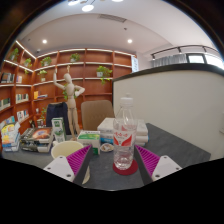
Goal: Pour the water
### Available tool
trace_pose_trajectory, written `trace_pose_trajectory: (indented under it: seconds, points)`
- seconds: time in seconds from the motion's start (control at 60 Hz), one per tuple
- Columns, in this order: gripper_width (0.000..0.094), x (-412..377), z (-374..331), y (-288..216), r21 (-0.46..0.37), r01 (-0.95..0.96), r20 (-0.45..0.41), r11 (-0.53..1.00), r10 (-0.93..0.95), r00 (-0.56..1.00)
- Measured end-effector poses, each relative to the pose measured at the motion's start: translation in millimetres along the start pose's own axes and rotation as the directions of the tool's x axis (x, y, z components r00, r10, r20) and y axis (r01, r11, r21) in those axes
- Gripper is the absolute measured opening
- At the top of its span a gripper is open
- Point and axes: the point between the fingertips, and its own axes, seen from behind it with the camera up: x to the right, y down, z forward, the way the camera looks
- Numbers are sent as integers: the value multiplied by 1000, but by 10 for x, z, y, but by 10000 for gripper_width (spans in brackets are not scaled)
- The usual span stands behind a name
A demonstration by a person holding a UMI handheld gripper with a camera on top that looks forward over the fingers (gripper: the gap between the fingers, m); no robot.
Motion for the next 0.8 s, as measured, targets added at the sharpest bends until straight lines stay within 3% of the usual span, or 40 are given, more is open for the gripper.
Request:
trace_pose_trajectory:
  seconds: [0.233,0.483,0.8]
  points:
    - [868,-204,-954,-304,57,88,75,994,-92,993]
    - [867,-522,-1660,-608,135,59,160,989,-80,984]
    - [861,-693,-2150,-518,121,74,224,990,-100,970]
